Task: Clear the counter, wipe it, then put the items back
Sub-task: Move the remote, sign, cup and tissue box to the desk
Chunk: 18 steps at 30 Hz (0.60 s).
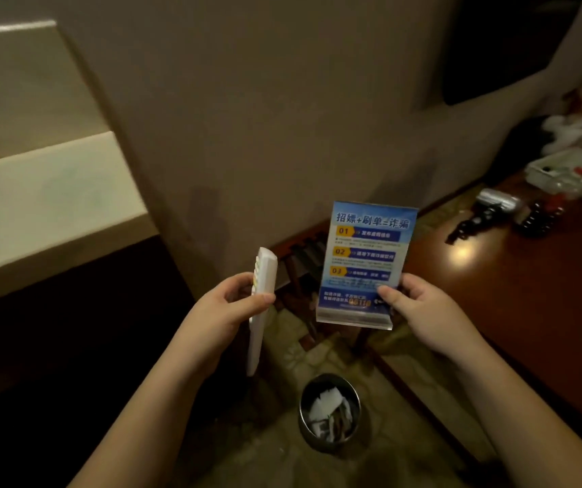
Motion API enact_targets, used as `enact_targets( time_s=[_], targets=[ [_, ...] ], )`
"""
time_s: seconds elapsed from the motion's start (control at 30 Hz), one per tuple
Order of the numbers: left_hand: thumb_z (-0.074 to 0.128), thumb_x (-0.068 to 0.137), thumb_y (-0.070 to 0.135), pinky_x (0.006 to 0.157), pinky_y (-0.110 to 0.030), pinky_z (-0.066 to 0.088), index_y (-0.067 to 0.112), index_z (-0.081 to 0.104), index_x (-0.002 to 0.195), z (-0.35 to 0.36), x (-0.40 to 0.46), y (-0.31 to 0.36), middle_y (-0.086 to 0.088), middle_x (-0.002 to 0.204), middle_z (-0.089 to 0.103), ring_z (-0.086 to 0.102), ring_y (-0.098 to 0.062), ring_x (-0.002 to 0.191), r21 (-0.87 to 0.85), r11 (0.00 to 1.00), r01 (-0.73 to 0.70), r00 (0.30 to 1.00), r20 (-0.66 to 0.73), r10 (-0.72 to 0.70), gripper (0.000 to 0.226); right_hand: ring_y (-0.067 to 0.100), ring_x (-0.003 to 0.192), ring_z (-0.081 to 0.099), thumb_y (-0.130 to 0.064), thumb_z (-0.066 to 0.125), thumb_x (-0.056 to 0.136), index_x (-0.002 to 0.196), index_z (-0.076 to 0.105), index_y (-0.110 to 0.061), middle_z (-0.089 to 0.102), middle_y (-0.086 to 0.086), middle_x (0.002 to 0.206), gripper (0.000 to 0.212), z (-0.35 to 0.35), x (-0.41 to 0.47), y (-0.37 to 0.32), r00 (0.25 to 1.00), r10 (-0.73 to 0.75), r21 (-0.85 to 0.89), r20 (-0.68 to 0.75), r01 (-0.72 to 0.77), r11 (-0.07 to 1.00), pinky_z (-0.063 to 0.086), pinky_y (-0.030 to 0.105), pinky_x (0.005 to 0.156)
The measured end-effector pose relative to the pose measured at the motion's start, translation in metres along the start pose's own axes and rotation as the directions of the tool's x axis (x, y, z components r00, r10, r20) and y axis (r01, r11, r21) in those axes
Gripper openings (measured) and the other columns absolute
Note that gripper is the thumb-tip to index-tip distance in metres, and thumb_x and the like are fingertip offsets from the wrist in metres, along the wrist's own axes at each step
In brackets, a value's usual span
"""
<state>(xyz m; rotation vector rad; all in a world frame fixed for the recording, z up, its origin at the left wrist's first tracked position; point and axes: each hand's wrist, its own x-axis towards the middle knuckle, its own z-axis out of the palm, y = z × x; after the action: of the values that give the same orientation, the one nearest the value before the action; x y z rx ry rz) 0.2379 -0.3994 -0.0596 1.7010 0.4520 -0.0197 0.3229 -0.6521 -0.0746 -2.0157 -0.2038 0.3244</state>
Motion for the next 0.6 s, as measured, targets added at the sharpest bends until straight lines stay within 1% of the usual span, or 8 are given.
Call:
enact_targets(
  time_s=[0.1, 0.17, 0.27, 0.33, 0.4, 0.47, 0.53, 0.6],
  targets=[
    [0.070, 0.083, 0.030, 0.073, -0.020, 0.044, 0.040, 0.055, 0.107, 0.050, 0.002, 0.000, 0.018, 0.105, 0.062, 0.059, 0.001, 0.093, 0.028, 0.999, 0.019, 0.999, 0.048, -0.020, 0.029, -0.011, 0.085, 0.058, -0.034, 0.054, 0.095, 0.095, 0.058, -0.044, 0.063, -0.028, 0.094, 0.011, -0.038, -0.013, 0.032, 0.999, 0.046, -0.009, -0.017, -0.046, 0.999, 0.038, 0.012, 0.065],
    [0.071, 0.082, 0.033, 0.074, -0.022, 0.045, 0.042, 0.055, 0.109, 0.082, 0.004, 0.001, 0.020, 0.108, 0.061, 0.059, -0.001, 0.096, 0.068, 0.998, 0.014, 0.997, 0.079, -0.019, 0.032, -0.015, 0.079, 0.057, -0.033, 0.054, 0.095, 0.092, 0.057, -0.044, 0.062, -0.030, 0.090, 0.011, -0.063, -0.021, 0.053, 0.997, 0.075, -0.014, -0.034, -0.076, 0.997, 0.037, 0.008, 0.061],
    [0.071, 0.081, 0.035, 0.070, -0.020, 0.046, 0.043, 0.054, 0.118, 0.129, 0.009, 0.004, 0.019, 0.109, 0.062, 0.064, 0.003, 0.088, 0.143, 0.990, -0.009, 0.989, 0.149, -0.012, 0.041, -0.011, 0.080, 0.057, -0.033, 0.054, 0.095, 0.091, 0.056, -0.043, 0.062, -0.026, 0.090, 0.011, -0.099, -0.032, 0.085, 0.990, 0.130, -0.019, -0.062, -0.132, 0.991, 0.037, 0.011, 0.060],
    [0.071, 0.083, 0.032, 0.068, -0.020, 0.046, 0.041, 0.054, 0.121, 0.163, 0.012, 0.008, 0.017, 0.102, 0.065, 0.064, 0.007, 0.081, 0.190, 0.981, -0.031, 0.982, 0.190, -0.005, 0.043, -0.009, 0.083, 0.058, -0.033, 0.054, 0.095, 0.096, 0.056, -0.041, 0.063, -0.023, 0.093, 0.008, -0.123, -0.041, 0.109, 0.982, 0.168, -0.006, -0.090, -0.169, 0.986, 0.038, 0.013, 0.061],
    [0.070, 0.083, 0.031, 0.068, -0.021, 0.046, 0.037, 0.055, 0.125, 0.195, 0.016, 0.010, 0.015, 0.100, 0.067, 0.064, 0.008, 0.079, 0.245, 0.967, -0.066, 0.973, 0.229, 0.008, 0.045, -0.007, 0.086, 0.058, -0.032, 0.054, 0.095, 0.101, 0.057, -0.037, 0.064, -0.021, 0.095, 0.008, -0.144, -0.050, 0.132, 0.970, 0.208, 0.010, -0.122, -0.208, 0.978, 0.040, 0.015, 0.062],
    [0.071, 0.082, 0.035, 0.068, -0.020, 0.048, 0.037, 0.052, 0.128, 0.224, 0.021, 0.011, 0.014, 0.106, 0.066, 0.065, 0.007, 0.082, 0.328, 0.937, -0.118, 0.957, 0.291, 0.019, 0.050, -0.004, 0.088, 0.059, -0.031, 0.054, 0.095, 0.100, 0.057, -0.036, 0.064, -0.020, 0.096, 0.008, -0.164, -0.058, 0.154, 0.956, 0.249, 0.037, -0.156, -0.246, 0.969, 0.042, 0.017, 0.064],
    [0.072, 0.081, 0.040, 0.072, -0.024, 0.053, 0.037, 0.047, 0.134, 0.250, 0.028, 0.013, 0.013, 0.114, 0.062, 0.067, -0.003, 0.088, 0.418, 0.890, -0.184, 0.936, 0.351, 0.029, 0.058, -0.003, 0.089, 0.060, -0.031, 0.054, 0.095, 0.100, 0.057, -0.036, 0.064, -0.020, 0.097, 0.008, -0.180, -0.067, 0.173, 0.941, 0.282, 0.059, -0.187, -0.276, 0.959, 0.043, 0.018, 0.065],
    [0.072, 0.080, 0.042, 0.078, -0.028, 0.054, 0.035, 0.044, 0.139, 0.274, 0.035, 0.016, 0.014, 0.124, 0.056, 0.062, -0.008, 0.099, 0.486, 0.834, -0.261, 0.915, 0.400, 0.054, 0.065, -0.002, 0.089, 0.060, -0.031, 0.053, 0.095, 0.101, 0.057, -0.035, 0.064, -0.019, 0.097, 0.008, -0.195, -0.076, 0.190, 0.926, 0.309, 0.065, -0.215, -0.302, 0.951, 0.044, 0.019, 0.066]
  ],
)
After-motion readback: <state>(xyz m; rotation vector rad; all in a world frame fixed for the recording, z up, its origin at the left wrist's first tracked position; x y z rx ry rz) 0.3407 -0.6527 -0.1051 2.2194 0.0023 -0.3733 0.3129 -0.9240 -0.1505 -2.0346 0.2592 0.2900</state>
